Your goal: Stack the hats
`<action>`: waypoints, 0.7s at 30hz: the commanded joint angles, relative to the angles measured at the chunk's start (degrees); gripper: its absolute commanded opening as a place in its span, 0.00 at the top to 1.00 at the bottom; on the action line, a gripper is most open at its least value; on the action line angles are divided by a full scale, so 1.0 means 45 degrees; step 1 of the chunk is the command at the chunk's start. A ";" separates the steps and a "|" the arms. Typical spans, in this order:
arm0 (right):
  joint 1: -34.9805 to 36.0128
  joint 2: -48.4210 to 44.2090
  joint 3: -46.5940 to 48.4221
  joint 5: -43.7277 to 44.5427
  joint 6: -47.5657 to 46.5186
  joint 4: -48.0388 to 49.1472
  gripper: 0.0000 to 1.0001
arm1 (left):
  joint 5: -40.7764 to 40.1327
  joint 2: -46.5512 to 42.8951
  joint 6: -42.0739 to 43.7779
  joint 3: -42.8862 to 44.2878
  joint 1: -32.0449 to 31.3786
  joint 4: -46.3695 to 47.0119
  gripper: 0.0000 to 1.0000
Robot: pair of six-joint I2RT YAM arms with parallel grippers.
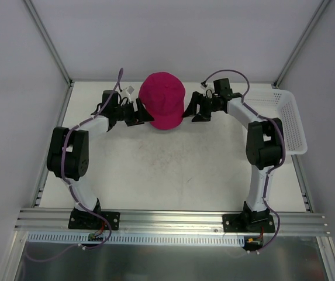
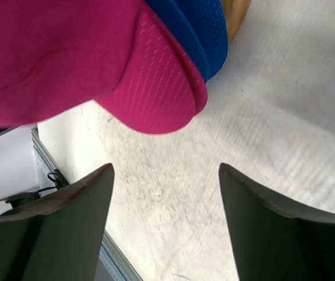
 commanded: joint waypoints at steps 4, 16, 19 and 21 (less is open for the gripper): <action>-0.0706 -0.2887 -0.0785 0.0487 -0.0941 -0.0583 0.10 | -0.0346 -0.2469 0.1088 -0.1023 0.0425 -0.0810 0.16; -0.2188 -0.7123 -0.2582 0.2245 -0.3618 -0.1716 0.01 | -0.2005 -0.6025 0.3998 -0.0713 0.1167 -0.5611 0.01; -0.2737 -0.7809 -0.3422 0.2342 -0.3715 -0.1696 0.00 | -0.2474 -0.6864 0.4155 -0.1003 0.1188 -0.5928 0.01; -0.3146 -0.8435 -0.3774 0.2421 -0.3910 -0.1696 0.01 | -0.2786 -0.7487 0.4155 -0.1160 0.1188 -0.6065 0.01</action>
